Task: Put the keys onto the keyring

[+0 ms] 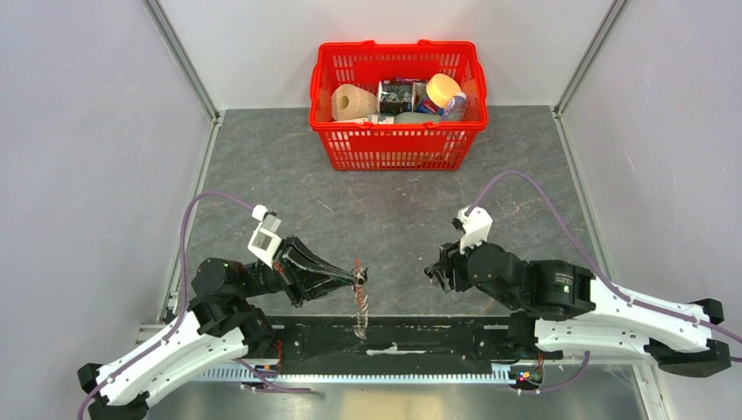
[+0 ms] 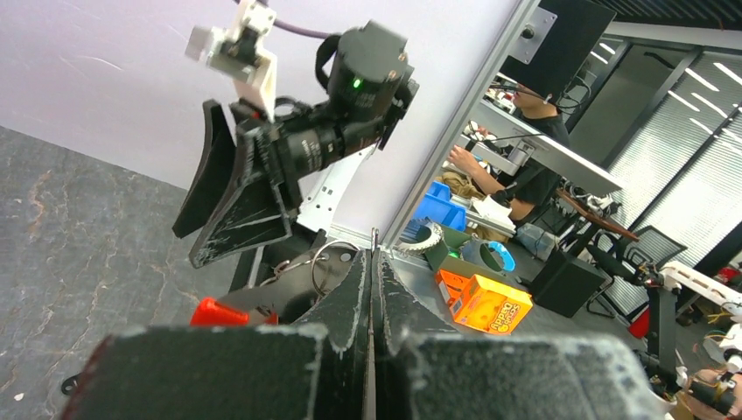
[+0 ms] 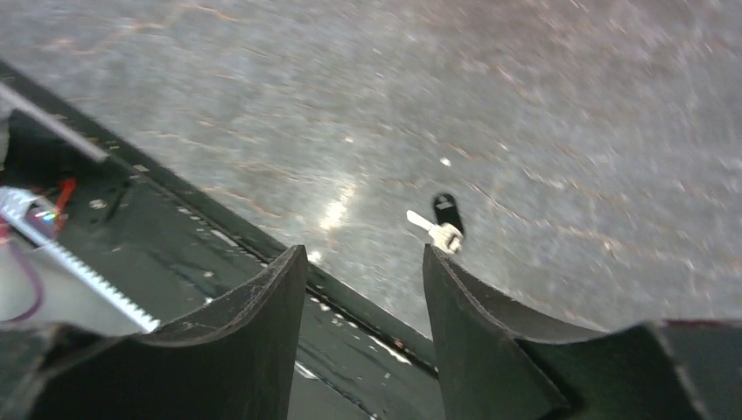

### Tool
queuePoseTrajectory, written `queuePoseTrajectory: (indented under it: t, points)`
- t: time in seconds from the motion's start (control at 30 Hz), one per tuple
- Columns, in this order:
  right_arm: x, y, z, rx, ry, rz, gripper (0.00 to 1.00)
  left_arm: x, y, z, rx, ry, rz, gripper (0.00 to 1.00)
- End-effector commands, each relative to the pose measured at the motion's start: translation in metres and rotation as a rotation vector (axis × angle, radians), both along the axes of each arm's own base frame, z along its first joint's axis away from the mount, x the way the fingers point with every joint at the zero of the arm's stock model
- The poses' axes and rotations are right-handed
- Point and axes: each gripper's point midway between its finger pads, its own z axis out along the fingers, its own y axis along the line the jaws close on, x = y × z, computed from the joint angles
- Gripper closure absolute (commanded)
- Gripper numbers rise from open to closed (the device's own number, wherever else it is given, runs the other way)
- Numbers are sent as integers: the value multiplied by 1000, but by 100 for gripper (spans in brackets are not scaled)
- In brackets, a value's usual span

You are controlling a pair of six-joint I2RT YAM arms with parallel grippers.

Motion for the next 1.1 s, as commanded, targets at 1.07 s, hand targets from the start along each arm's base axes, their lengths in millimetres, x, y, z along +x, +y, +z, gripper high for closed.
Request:
queuePoseTrajectory:
  t: [1.07]
  points:
    - [37,-29,-180,-164,444,-298,60,-26,17,14,-72,-89,-70,98]
